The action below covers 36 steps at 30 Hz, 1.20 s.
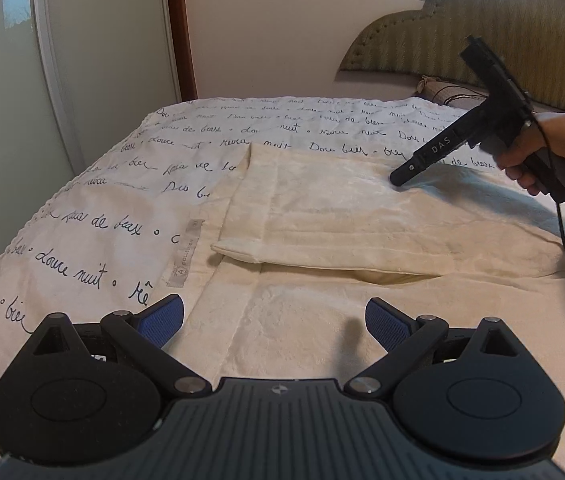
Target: Fold towel
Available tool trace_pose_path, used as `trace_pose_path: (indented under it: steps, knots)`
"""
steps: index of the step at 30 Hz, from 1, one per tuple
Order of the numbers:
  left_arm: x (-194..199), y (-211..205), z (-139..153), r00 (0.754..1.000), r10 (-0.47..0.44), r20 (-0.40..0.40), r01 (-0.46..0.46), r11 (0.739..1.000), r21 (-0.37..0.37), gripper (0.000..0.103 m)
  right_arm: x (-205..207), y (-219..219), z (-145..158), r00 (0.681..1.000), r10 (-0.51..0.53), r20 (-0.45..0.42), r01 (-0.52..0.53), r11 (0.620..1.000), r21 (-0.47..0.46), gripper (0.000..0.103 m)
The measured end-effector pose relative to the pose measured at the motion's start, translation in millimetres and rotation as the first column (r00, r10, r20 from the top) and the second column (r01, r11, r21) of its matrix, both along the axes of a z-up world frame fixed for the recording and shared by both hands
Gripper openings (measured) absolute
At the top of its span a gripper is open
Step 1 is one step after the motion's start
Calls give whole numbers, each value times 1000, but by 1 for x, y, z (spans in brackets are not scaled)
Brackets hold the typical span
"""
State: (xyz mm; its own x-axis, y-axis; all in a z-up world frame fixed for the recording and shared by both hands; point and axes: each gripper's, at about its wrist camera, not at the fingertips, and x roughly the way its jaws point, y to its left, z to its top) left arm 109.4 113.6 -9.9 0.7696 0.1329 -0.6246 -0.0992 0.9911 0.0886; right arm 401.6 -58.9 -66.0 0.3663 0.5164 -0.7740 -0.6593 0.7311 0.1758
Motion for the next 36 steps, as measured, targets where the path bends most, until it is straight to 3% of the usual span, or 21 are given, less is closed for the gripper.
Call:
trace_pose_path:
  steps: [1,2,4,7,9,12,14,16,17,20,22,24,25,27,28,30,33,36]
  knots:
    - [2,2,0,1000,4,2,-4,1000,-11,100,-3,0,3,1000,26,9,-26,999,18,28]
    - [3,4,2,1000,14,7,-14,1000,-28,100,-9,1,6,999,28,29,-28,999,16,18]
    - [8,11,6,999,32,13,-31,996,-86,99,-24,9,11,993,52,102,-48,998,-38,12]
    - [19,31,15,999,45,-13,-47,965,-258,99,-60,20,21,963,88,256,-58,991,-123,8]
    - [27,48,19,998,52,-28,-59,910,-409,99,-92,28,29,921,135,364,-73,981,-178,8]
    - [39,73,25,996,69,-54,-88,781,-618,99,-152,41,37,811,258,525,-98,945,-312,7]
    - [47,84,28,995,90,-52,-101,704,-703,99,-187,44,39,759,313,571,-119,929,-352,7]
    - [51,90,32,993,115,-42,-107,657,-746,99,-219,46,37,707,372,602,-130,904,-406,7]
    - [53,90,34,992,124,-29,-103,649,-754,99,-234,48,36,684,399,611,-137,893,-430,7]
    - [62,89,35,985,167,-30,-133,647,-750,99,-265,50,35,665,426,613,-158,883,-442,7]
    - [71,93,30,979,197,-58,-170,621,-765,98,-277,48,33,660,434,613,-164,880,-446,7]
    - [76,99,22,968,239,-79,-207,581,-787,91,-280,47,33,679,408,610,-162,894,-418,7]
    - [76,101,19,961,262,-92,-228,558,-798,85,-279,46,34,689,390,610,-158,903,-399,7]
    - [77,108,9,950,289,-119,-255,496,-830,54,-277,45,34,704,359,612,-147,918,-369,7]
    - [77,109,6,952,283,-119,-247,476,-844,46,-277,45,34,706,350,615,-141,922,-361,7]
    - [77,110,2,956,271,-114,-236,473,-849,15,-280,47,32,706,338,622,-130,925,-356,7]
    - [68,107,7,961,268,-69,-202,506,-839,9,-280,47,28,700,329,633,-109,926,-361,7]
    - [53,100,15,964,265,-18,-166,549,-819,9,-282,48,23,667,317,675,-32,917,-398,15]
